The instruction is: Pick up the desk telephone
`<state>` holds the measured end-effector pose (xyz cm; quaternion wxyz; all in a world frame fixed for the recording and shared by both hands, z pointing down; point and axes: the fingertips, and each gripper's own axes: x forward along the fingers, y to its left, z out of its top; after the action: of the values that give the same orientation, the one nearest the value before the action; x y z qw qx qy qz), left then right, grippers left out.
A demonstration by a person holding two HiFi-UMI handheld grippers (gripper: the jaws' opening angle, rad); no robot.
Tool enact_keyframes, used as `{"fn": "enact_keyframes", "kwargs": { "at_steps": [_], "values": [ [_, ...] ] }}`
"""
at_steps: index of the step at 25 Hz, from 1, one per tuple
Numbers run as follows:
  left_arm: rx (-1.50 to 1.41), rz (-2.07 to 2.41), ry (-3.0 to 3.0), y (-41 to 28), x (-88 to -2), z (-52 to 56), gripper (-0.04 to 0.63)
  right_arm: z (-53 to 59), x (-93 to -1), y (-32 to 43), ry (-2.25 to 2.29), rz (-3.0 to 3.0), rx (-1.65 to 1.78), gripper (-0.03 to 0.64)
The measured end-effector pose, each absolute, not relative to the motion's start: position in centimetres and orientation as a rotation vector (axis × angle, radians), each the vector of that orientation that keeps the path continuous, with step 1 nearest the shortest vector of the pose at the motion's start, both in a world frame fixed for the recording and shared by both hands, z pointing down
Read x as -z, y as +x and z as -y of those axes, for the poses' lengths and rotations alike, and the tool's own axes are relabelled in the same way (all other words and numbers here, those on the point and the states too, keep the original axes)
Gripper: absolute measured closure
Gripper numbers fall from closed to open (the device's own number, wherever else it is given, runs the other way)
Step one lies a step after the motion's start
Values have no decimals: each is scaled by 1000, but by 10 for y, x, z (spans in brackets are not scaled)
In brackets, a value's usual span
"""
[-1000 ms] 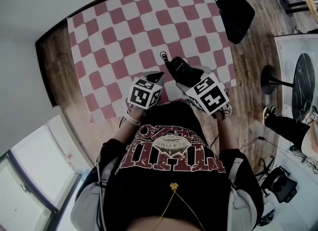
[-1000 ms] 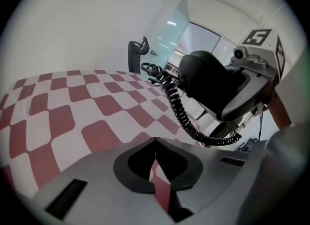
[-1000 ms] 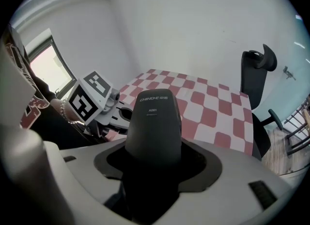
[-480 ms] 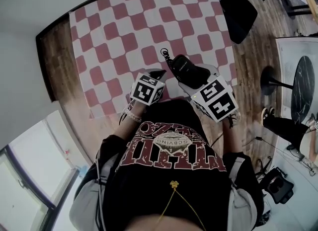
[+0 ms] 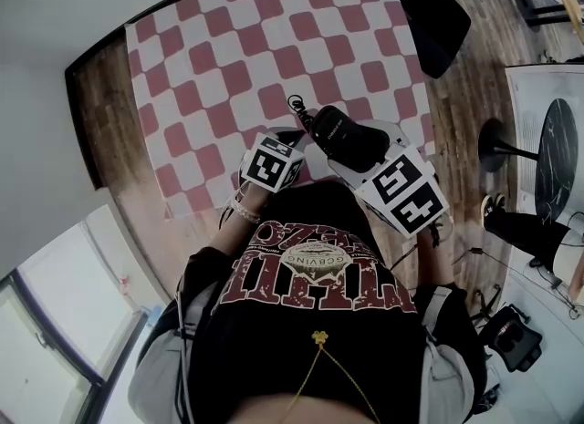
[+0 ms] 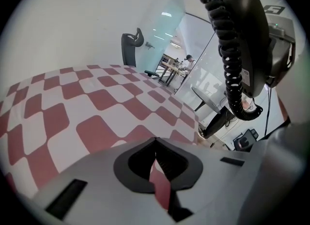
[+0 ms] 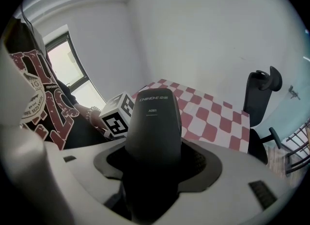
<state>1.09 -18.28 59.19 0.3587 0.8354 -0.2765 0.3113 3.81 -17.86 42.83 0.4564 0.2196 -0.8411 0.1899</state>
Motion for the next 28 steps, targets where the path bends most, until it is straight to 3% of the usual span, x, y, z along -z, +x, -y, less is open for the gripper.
{"fn": "enact_keyframes", "kwargs": {
  "at_steps": [28],
  "values": [
    [-813, 707, 2151, 12, -594, 179, 588, 171, -435, 46, 533, 2039, -426, 334]
  ]
}}
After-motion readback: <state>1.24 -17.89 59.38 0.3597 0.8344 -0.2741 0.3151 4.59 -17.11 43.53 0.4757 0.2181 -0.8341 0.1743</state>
